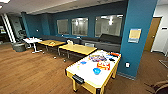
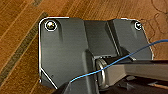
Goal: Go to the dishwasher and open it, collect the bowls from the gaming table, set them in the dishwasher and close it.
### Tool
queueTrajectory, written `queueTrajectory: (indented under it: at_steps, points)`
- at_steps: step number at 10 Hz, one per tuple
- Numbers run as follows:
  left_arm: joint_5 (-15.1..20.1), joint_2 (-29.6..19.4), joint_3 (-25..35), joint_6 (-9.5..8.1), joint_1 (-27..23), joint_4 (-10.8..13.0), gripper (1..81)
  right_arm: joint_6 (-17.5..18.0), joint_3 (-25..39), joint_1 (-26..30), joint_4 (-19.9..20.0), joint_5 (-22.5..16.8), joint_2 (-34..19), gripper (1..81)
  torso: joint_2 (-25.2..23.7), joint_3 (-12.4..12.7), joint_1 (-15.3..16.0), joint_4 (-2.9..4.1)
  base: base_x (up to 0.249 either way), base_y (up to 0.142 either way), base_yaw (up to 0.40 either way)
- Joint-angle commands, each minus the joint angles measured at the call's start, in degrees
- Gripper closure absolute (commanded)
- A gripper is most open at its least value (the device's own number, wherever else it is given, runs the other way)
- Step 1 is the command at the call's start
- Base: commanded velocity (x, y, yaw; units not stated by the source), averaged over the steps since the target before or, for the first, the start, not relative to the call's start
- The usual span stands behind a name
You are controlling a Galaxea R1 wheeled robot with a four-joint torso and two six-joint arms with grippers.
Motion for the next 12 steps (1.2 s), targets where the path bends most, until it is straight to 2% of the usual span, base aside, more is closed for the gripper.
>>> queueTrajectory:
  at_steps: [1, 12]
  points:
    - [2.6, -0.48, 0.13, 0.4, -3.12, -0.06, 1.0, -0.11, 0.48, 2.57, -0.54, -2.25, 0.29, 1.0, 0.0, 0.0, 0.0, 0.0, 0.164, 0.122, 0.0]
    - [2.6, -0.39, 0.04, 0.4, -3.12, 0.03, 1.0, -0.11, 0.39, 2.65, -0.54, -2.25, 0.29, 1.0, 0.0, 0.0, 0.02, 0.0, 0.16, 0.132, 0.0]
